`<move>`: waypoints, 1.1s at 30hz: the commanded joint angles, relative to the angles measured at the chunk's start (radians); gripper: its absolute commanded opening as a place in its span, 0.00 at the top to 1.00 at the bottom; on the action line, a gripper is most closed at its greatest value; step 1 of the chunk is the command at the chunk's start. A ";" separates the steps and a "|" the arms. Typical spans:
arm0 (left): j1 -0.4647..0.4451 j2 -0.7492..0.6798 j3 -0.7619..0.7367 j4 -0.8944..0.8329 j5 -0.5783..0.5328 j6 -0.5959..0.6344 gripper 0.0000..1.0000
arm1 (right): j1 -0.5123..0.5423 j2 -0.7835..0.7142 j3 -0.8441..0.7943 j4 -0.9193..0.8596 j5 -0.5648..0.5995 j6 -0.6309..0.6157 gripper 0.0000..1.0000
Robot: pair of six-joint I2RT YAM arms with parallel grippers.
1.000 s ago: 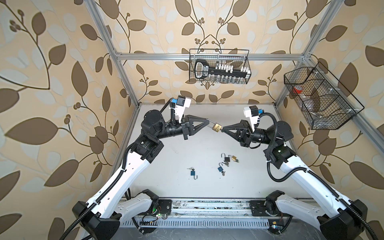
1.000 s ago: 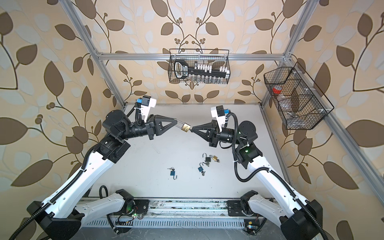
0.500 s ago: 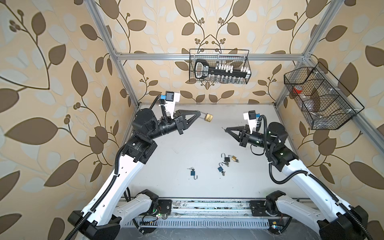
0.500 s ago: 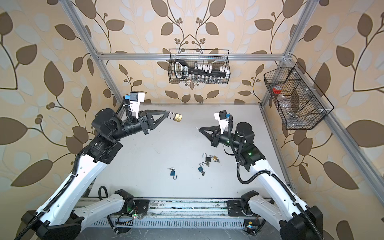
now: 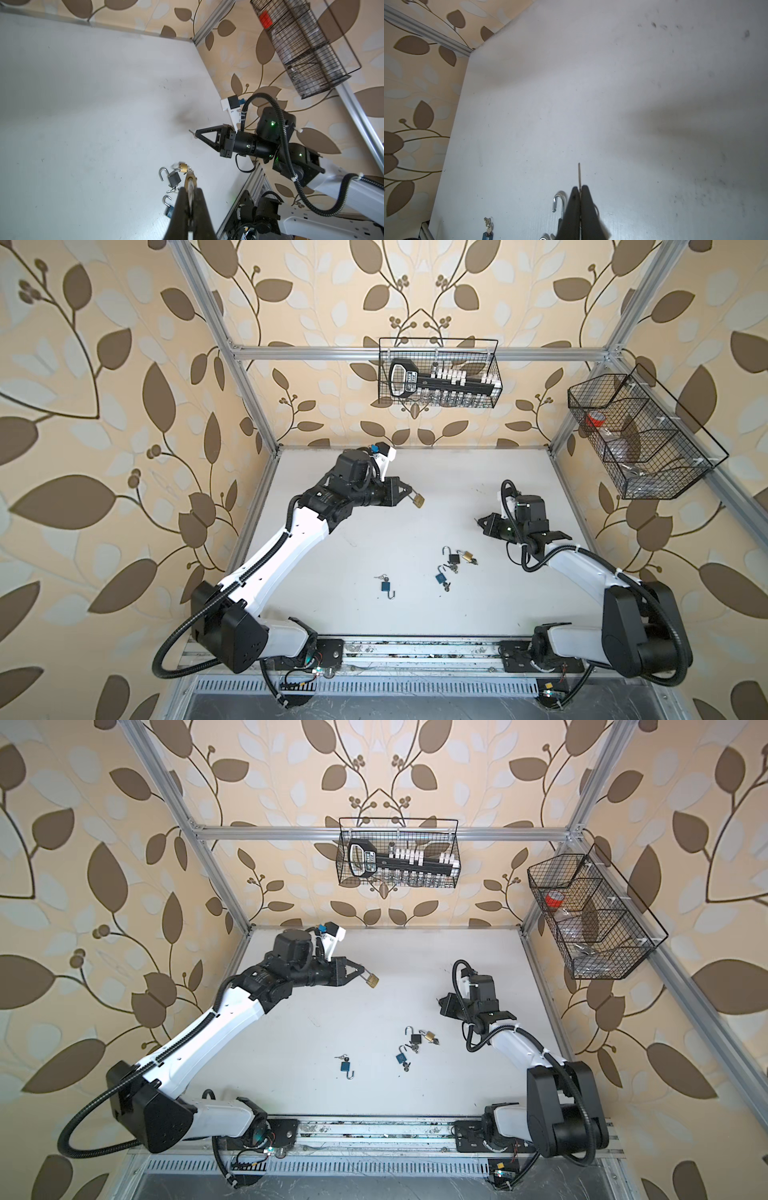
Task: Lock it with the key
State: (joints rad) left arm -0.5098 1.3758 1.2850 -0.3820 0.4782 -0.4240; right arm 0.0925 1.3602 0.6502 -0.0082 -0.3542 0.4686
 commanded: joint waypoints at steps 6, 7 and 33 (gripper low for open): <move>-0.036 0.023 0.047 0.012 -0.007 0.032 1.00 | -0.032 0.139 -0.021 0.068 -0.078 0.028 1.00; -0.036 0.027 0.049 0.013 -0.006 0.033 1.00 | -0.032 0.160 -0.018 0.071 -0.087 0.028 1.00; 0.047 0.118 0.050 0.154 0.165 -0.112 1.00 | 0.199 -0.316 0.031 -0.034 0.254 -0.241 0.52</move>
State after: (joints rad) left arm -0.4683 1.4727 1.3151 -0.3149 0.5453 -0.4980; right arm 0.2207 1.0805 0.6353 -0.0132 -0.1425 0.3622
